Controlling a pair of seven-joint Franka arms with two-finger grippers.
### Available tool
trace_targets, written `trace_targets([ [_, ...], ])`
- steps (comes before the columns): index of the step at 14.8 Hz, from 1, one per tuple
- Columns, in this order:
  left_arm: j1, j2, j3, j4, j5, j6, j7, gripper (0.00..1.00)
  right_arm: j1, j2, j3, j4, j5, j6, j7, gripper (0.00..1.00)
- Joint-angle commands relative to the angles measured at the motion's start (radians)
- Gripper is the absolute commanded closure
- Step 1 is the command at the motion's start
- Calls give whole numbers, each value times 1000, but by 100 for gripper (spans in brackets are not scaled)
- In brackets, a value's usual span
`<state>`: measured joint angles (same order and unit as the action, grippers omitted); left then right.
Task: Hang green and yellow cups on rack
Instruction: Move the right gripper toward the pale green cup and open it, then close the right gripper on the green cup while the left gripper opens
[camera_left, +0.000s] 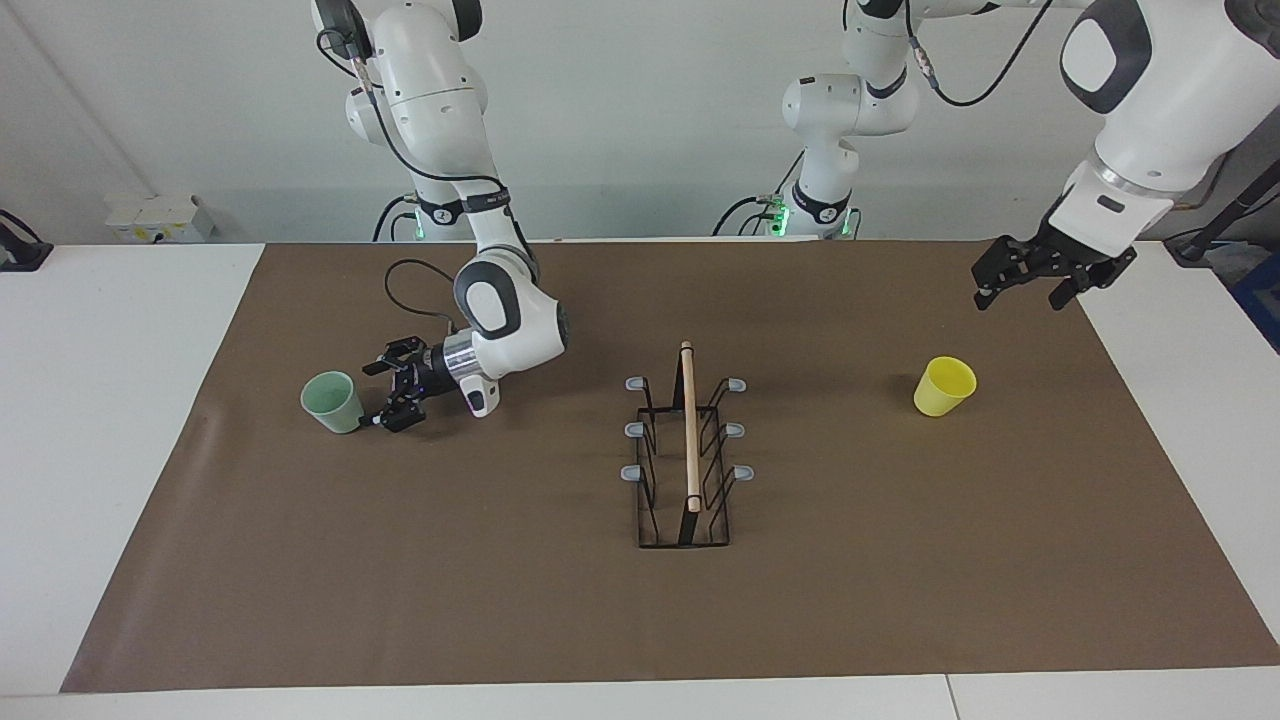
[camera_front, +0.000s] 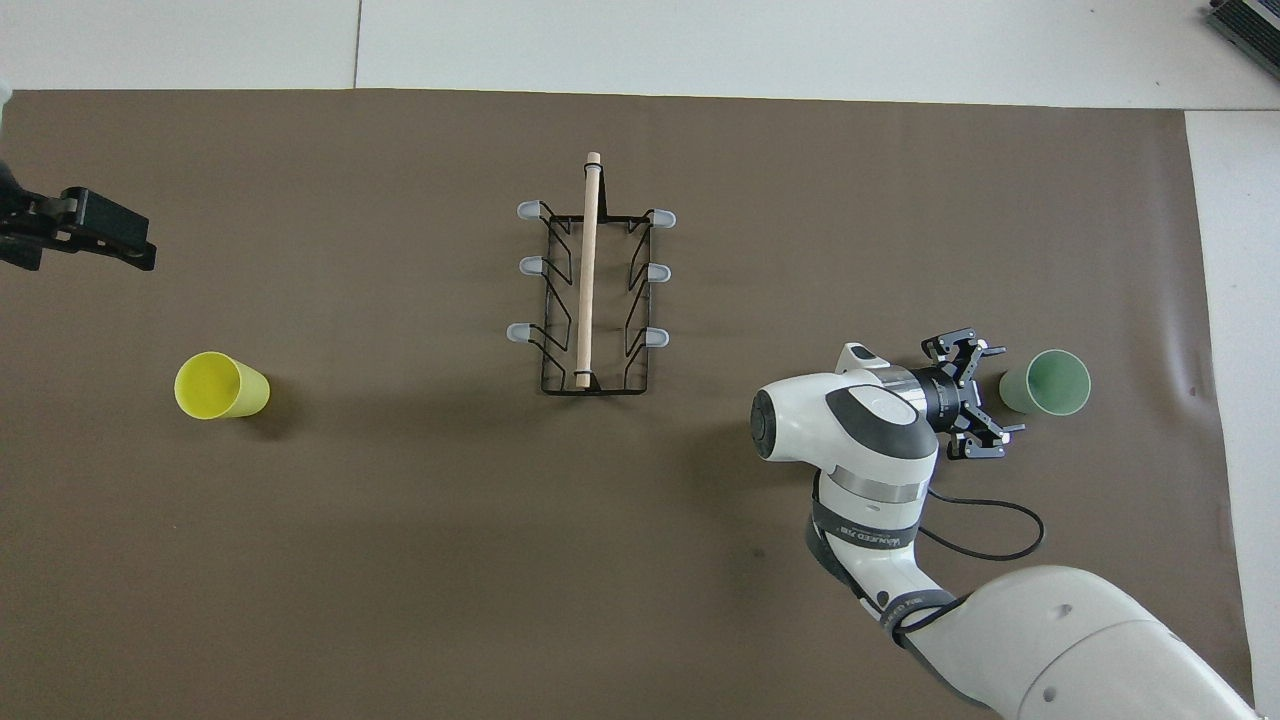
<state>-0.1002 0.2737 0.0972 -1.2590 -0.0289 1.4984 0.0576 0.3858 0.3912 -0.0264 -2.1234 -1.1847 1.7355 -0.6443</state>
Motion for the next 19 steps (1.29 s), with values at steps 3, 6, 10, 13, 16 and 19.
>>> trace_targets([
  [3,-18,123,33,87,-11,91,5,0,-65,-32,7,-56,-101,70,29,0],
  [6,-15,163,68,86,-81,132,5,0,-70,-34,7,-75,-104,81,64,0],
  [10,-18,217,207,81,-238,132,-10,0,-85,-38,7,-92,-130,90,72,0],
  [13,-18,254,289,46,-290,128,-30,0,-103,-45,7,-119,-180,102,109,0],
  [16,-15,297,328,43,-298,118,-73,0,-113,-45,7,-122,-184,116,121,0],
  [19,-16,294,377,-35,-354,131,-166,0,-117,-45,7,-124,-185,122,126,2],
])
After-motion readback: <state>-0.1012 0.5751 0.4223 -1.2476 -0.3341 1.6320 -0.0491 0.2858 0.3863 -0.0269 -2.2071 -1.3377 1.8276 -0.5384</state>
